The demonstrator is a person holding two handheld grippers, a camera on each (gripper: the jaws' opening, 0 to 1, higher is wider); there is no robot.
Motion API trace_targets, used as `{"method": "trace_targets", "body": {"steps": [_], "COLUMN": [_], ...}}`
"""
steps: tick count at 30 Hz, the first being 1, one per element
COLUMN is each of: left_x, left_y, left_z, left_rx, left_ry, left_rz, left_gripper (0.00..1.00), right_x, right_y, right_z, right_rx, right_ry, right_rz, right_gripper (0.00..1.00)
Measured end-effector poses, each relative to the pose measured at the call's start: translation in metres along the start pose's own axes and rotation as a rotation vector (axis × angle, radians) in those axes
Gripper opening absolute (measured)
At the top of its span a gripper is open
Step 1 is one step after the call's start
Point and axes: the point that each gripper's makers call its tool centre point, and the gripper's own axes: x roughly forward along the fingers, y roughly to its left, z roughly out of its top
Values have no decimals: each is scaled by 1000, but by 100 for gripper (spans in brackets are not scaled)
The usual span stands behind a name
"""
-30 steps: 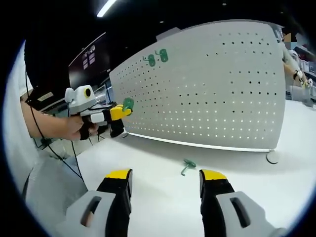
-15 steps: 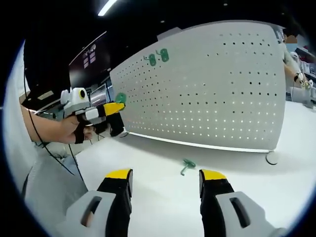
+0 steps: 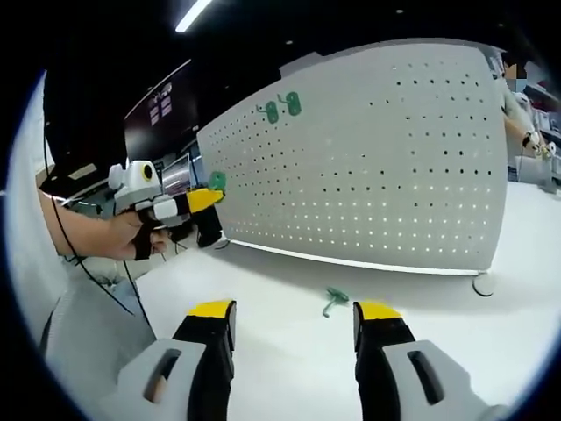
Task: Insert the hook assembly into the mounting plate slot until the hook locks in place.
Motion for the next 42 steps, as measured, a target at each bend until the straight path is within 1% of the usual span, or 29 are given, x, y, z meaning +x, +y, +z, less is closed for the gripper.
{"method": "trace_targets", "body": {"steps": [1, 3, 4, 6, 7, 9, 13, 16, 19, 22, 25, 26, 32, 34, 42], "left_x": [0, -1, -1, -2, -2, -2, -3, -3, -3, -2, -1, -1, 0, 0, -1], "left_y": [0, 0, 1, 2, 2, 4, 5, 5, 5, 4, 4, 3, -1, -2, -4], "left_z": [0, 0, -1, 0, 0, 1, 2, 2, 2, 4, 6, 6, 7, 7, 10], "left_rx": [1, -6, -5, -2, -6, -3, -3, -5, -4, -3, -3, 2, 3, 1, 3], "left_ry": [-1, 1, 3, 5, 3, 1, -3, -5, -4, -3, -8, -7, -8, -9, -15], "left_rz": [3, 4, 7, 14, 14, 20, 27, 28, 29, 30, 30, 28, 16, 17, 15], "left_gripper": [2, 3, 3, 3, 3, 3, 3, 3, 3, 3, 3, 3, 3, 3, 3], "right_x": [0, -2, -4, -7, -8, -10, -12, -11, -10, -10, -10, -9, 1, 4, 11], "right_y": [1, 9, 11, 18, 19, 20, 23, 24, 24, 25, 25, 27, 35, 37, 48], "right_z": [3, 18, 27, 39, 39, 45, 51, 52, 50, 51, 54, 55, 72, 75, 76], "right_rx": [-4, -18, -47, -38, -42, -53, -48, -61, -58, -58, -60, -75, -78, -85, -85], "right_ry": [-12, -85, -122, -179, -179, -207, -238, -240, -230, -234, -241, -238, -269, -271, -265], "right_rz": [4, 35, 40, 65, 65, 67, 85, 84, 85, 88, 91, 95, 121, 127, 155], "right_gripper": [53, 53, 53, 53, 53, 53, 50, 50, 50, 49, 48, 47, 45, 45, 43]}}
